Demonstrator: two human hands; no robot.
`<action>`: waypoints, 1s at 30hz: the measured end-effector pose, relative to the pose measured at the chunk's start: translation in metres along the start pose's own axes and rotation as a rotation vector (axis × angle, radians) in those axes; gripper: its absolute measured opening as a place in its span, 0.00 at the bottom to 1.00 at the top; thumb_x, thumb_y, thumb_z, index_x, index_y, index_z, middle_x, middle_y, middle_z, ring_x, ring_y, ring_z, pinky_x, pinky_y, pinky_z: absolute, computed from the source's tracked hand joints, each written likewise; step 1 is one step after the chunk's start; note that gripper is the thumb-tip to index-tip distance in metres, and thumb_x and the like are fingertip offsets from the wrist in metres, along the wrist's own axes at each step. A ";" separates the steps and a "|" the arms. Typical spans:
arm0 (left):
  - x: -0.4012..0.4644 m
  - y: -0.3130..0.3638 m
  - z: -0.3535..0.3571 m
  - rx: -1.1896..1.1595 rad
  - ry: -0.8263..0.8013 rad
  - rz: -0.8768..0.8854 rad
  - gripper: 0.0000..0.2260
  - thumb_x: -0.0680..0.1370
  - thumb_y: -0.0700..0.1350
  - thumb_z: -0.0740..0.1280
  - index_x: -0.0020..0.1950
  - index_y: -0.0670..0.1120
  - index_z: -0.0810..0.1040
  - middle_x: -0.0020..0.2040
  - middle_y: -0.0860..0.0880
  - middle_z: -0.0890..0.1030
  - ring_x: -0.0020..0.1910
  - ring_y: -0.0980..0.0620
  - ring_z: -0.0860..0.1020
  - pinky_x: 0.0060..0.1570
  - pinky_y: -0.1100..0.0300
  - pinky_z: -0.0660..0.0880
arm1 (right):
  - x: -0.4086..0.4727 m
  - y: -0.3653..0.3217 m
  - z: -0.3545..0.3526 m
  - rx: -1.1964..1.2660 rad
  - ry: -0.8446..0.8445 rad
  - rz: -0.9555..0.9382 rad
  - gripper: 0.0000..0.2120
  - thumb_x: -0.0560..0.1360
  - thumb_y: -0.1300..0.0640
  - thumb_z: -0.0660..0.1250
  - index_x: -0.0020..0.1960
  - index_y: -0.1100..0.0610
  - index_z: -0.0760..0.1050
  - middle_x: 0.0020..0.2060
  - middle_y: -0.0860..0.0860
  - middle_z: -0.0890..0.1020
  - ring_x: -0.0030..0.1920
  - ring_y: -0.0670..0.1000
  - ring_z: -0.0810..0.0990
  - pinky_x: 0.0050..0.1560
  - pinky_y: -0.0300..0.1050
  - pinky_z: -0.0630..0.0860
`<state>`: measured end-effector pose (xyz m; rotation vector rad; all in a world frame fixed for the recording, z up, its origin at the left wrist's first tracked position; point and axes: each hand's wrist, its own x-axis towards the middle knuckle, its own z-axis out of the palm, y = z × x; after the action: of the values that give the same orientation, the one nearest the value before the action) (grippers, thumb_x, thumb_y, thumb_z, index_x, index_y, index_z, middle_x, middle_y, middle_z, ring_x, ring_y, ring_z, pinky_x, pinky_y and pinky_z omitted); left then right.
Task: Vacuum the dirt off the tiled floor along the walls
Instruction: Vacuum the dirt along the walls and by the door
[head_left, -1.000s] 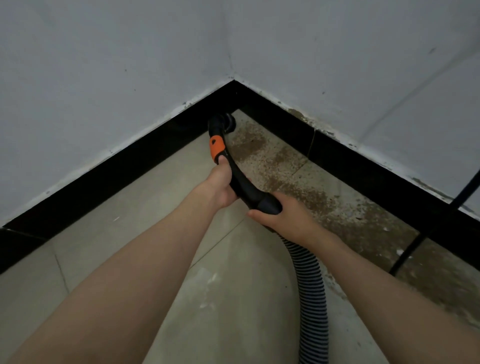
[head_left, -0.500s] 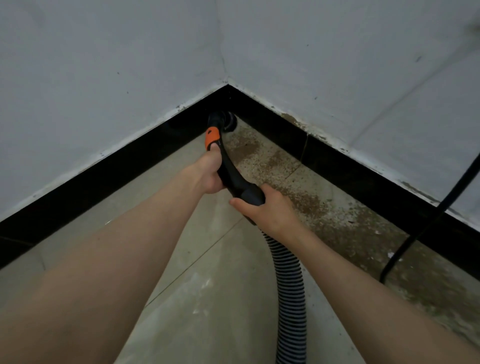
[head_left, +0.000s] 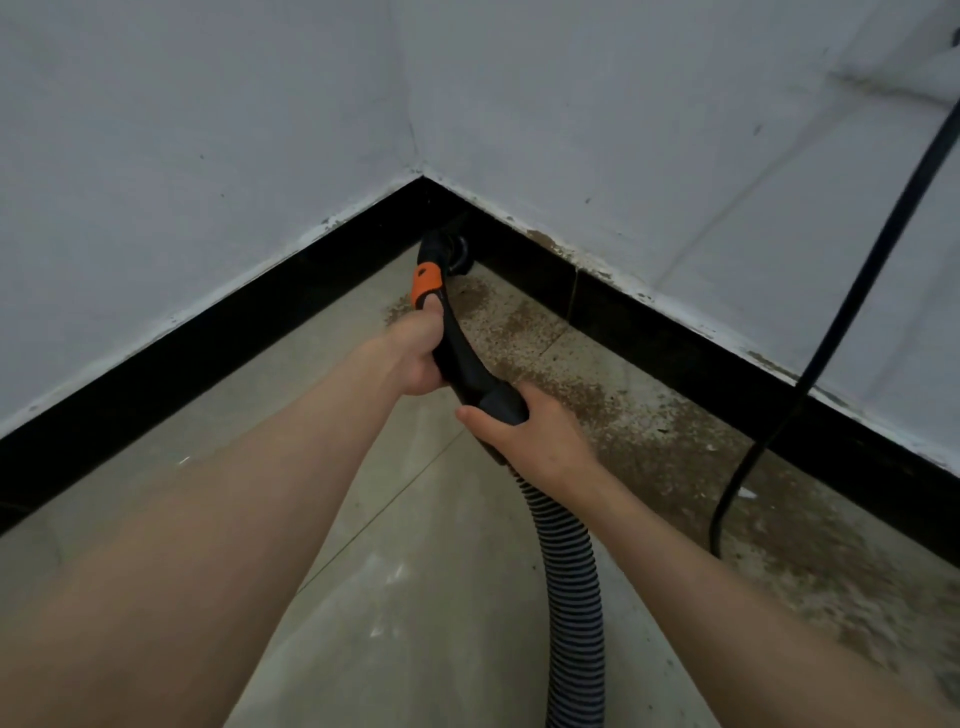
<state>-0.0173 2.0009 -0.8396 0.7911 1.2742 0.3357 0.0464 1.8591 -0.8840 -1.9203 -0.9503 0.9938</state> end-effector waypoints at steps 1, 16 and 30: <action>-0.002 -0.003 0.000 0.001 -0.014 -0.003 0.20 0.83 0.55 0.51 0.64 0.40 0.65 0.43 0.44 0.74 0.46 0.46 0.76 0.50 0.51 0.72 | -0.005 0.002 0.001 0.006 0.008 0.008 0.20 0.69 0.36 0.71 0.51 0.50 0.74 0.41 0.46 0.79 0.41 0.44 0.79 0.32 0.36 0.69; -0.054 -0.042 0.025 -0.028 -0.127 -0.097 0.23 0.83 0.54 0.52 0.68 0.37 0.66 0.62 0.41 0.75 0.60 0.44 0.74 0.53 0.50 0.70 | -0.075 0.016 -0.029 -0.109 0.056 0.068 0.21 0.70 0.35 0.69 0.52 0.49 0.72 0.42 0.47 0.80 0.41 0.47 0.79 0.35 0.40 0.74; -0.079 -0.048 0.022 -0.017 -0.142 -0.058 0.20 0.82 0.56 0.52 0.48 0.40 0.70 0.40 0.44 0.74 0.39 0.47 0.74 0.40 0.54 0.72 | -0.106 0.004 -0.023 -0.122 0.088 0.059 0.22 0.70 0.34 0.68 0.53 0.50 0.71 0.41 0.46 0.78 0.42 0.48 0.79 0.42 0.47 0.79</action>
<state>-0.0288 1.9103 -0.8141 0.7491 1.1576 0.2389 0.0228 1.7601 -0.8455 -2.0871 -0.9269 0.8946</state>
